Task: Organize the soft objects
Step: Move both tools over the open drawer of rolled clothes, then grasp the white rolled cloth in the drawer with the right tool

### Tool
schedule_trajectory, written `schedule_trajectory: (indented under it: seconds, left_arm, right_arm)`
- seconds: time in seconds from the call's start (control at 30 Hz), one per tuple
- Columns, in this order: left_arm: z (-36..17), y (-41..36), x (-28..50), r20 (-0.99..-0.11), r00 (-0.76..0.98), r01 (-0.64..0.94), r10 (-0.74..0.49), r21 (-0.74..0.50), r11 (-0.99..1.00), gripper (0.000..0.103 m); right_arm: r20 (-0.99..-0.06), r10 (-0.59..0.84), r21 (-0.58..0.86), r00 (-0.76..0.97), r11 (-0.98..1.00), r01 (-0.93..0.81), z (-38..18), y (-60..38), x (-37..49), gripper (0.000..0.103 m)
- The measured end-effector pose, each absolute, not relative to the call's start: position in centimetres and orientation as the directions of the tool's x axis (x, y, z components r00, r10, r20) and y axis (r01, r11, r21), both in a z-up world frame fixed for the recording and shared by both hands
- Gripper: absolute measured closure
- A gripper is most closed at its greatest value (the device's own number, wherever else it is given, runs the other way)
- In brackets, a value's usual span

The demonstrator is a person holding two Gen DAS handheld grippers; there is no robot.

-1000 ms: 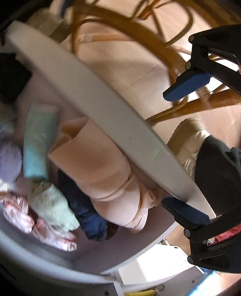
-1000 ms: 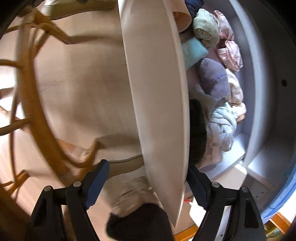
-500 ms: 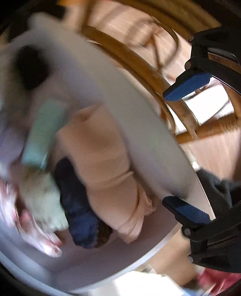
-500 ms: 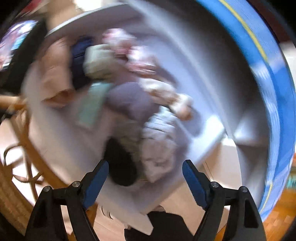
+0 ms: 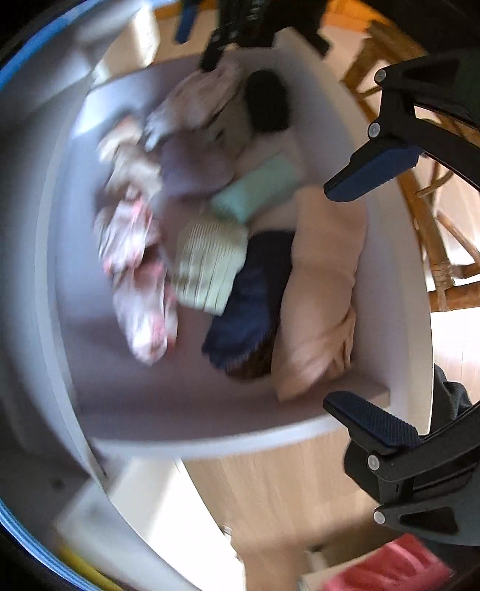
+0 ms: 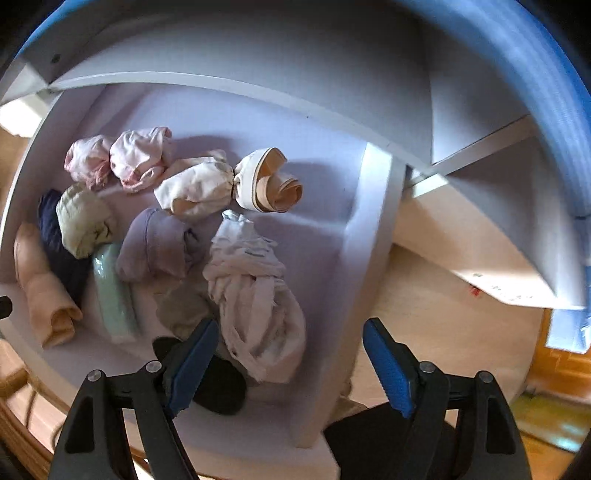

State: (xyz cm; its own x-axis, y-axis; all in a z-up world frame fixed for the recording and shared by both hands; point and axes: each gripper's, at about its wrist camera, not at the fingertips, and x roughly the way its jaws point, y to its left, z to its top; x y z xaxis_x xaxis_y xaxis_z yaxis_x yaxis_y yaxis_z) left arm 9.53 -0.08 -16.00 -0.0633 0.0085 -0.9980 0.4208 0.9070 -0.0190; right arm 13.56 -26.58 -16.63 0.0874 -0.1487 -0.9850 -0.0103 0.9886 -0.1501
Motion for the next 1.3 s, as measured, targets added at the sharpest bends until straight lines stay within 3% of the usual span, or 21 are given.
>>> schedule_trajectory:
  seconds: [0.2, 0.53, 1.3]
  left_arm:
    - [-14.9, 2.7, 9.6, -1.000, -0.003, 0.250, -0.031, -0.031, 0.968, 0.000]
    - [-17.6, 2.2, 9.7, -0.998, -0.011, 0.158, -0.062, -0.063, 0.985, 0.000]
    - [-18.6, -2.4, 9.2, -0.994, 0.099, 0.259, -0.053, -0.025, 0.965, 0.000]
  right_arm:
    - [-0.981, -0.159, -0.161, 0.111, 0.987, -0.007, -18.7, -26.6, 14.4, 0.022]
    - [-0.987, -0.119, -0.121, 0.112, 0.993, -0.013, -22.1, -27.7, 16.0, 0.025]
    - [-0.986, -0.112, -0.119, 0.123, 0.991, -0.055, -24.3, -25.9, 15.7, 0.025]
